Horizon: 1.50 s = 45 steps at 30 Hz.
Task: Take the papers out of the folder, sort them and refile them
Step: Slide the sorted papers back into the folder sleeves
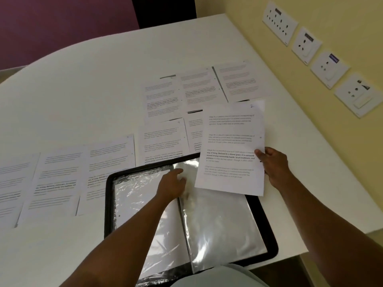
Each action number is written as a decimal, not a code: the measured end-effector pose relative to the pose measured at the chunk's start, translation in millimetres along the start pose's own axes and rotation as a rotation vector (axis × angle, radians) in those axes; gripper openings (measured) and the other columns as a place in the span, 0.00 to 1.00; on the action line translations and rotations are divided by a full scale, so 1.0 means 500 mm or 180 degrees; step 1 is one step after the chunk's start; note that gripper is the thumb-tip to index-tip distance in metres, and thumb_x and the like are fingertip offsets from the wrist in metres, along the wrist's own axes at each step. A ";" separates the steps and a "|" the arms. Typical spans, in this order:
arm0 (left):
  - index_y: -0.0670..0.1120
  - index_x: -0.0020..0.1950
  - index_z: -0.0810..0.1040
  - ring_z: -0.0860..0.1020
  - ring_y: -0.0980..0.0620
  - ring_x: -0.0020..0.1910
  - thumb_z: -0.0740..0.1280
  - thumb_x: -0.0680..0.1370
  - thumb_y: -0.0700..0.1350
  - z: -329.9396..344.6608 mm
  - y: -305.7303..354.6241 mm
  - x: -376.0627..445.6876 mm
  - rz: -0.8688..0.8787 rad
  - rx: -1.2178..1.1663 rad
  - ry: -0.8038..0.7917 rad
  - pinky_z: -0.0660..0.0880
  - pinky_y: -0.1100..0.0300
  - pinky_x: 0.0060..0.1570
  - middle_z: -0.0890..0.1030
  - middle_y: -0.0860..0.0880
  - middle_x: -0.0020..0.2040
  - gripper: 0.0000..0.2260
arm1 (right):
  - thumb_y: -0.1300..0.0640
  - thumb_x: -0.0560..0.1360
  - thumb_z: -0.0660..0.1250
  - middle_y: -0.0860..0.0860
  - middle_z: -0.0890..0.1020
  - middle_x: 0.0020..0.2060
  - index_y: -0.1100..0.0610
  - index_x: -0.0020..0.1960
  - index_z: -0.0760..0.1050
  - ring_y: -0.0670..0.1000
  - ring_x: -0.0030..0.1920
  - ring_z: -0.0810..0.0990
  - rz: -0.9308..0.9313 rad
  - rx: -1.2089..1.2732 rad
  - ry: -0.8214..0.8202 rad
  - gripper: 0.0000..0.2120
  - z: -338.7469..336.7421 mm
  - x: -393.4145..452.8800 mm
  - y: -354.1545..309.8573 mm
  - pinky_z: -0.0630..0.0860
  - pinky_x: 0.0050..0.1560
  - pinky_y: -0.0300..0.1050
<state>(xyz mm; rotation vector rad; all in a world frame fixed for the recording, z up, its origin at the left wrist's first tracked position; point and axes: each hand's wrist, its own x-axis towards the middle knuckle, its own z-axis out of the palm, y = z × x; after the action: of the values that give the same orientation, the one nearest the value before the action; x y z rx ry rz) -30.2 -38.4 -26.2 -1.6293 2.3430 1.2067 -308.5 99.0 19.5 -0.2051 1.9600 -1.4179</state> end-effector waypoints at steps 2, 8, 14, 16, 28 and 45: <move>0.46 0.64 0.74 0.75 0.44 0.62 0.60 0.77 0.47 0.011 0.013 0.034 0.0126 0.0454 -0.0016 0.71 0.52 0.60 0.76 0.46 0.66 0.16 | 0.57 0.77 0.69 0.49 0.84 0.44 0.53 0.55 0.79 0.51 0.43 0.82 -0.0011 0.0010 0.0023 0.07 -0.012 0.029 -0.009 0.80 0.49 0.50; 0.49 0.65 0.73 0.74 0.45 0.61 0.62 0.77 0.46 0.028 0.047 0.103 0.0447 0.1245 0.0123 0.71 0.51 0.57 0.75 0.49 0.63 0.16 | 0.57 0.77 0.69 0.49 0.84 0.45 0.52 0.52 0.79 0.52 0.45 0.82 0.0037 0.0003 -0.0030 0.05 -0.009 0.109 -0.035 0.80 0.52 0.53; 0.48 0.59 0.76 0.75 0.45 0.56 0.63 0.76 0.48 0.032 0.055 0.153 0.0572 0.1945 0.0144 0.71 0.53 0.52 0.76 0.48 0.56 0.12 | 0.57 0.77 0.69 0.51 0.84 0.46 0.55 0.56 0.80 0.50 0.42 0.83 0.0129 0.0045 -0.0126 0.08 0.030 0.168 -0.045 0.81 0.44 0.45; 0.48 0.56 0.77 0.76 0.46 0.54 0.63 0.77 0.48 0.029 0.053 0.163 0.0718 0.1966 0.0188 0.70 0.54 0.49 0.78 0.48 0.54 0.10 | 0.57 0.77 0.69 0.51 0.84 0.46 0.56 0.57 0.80 0.49 0.43 0.83 0.0134 0.0045 -0.0166 0.09 0.045 0.187 -0.049 0.81 0.43 0.44; 0.50 0.43 0.81 0.79 0.46 0.37 0.68 0.74 0.46 0.013 0.042 0.174 0.0903 0.1319 0.0341 0.72 0.57 0.37 0.81 0.49 0.37 0.02 | 0.57 0.77 0.69 0.50 0.85 0.46 0.50 0.48 0.80 0.51 0.44 0.83 0.0013 0.0147 -0.0236 0.03 0.119 0.245 -0.093 0.80 0.51 0.52; 0.46 0.47 0.84 0.76 0.55 0.45 0.70 0.76 0.42 -0.010 0.042 0.153 0.0915 0.0475 0.0080 0.72 0.64 0.45 0.79 0.53 0.46 0.04 | 0.57 0.77 0.69 0.50 0.85 0.46 0.54 0.54 0.81 0.50 0.43 0.83 -0.0058 0.0248 -0.0499 0.07 0.234 0.229 -0.099 0.80 0.43 0.44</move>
<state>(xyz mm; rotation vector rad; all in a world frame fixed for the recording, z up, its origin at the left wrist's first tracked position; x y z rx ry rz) -79.8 -98.0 -44.8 -1.3041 2.6801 1.0228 -334.8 -67.9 -5.9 -0.2904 1.7769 -1.4421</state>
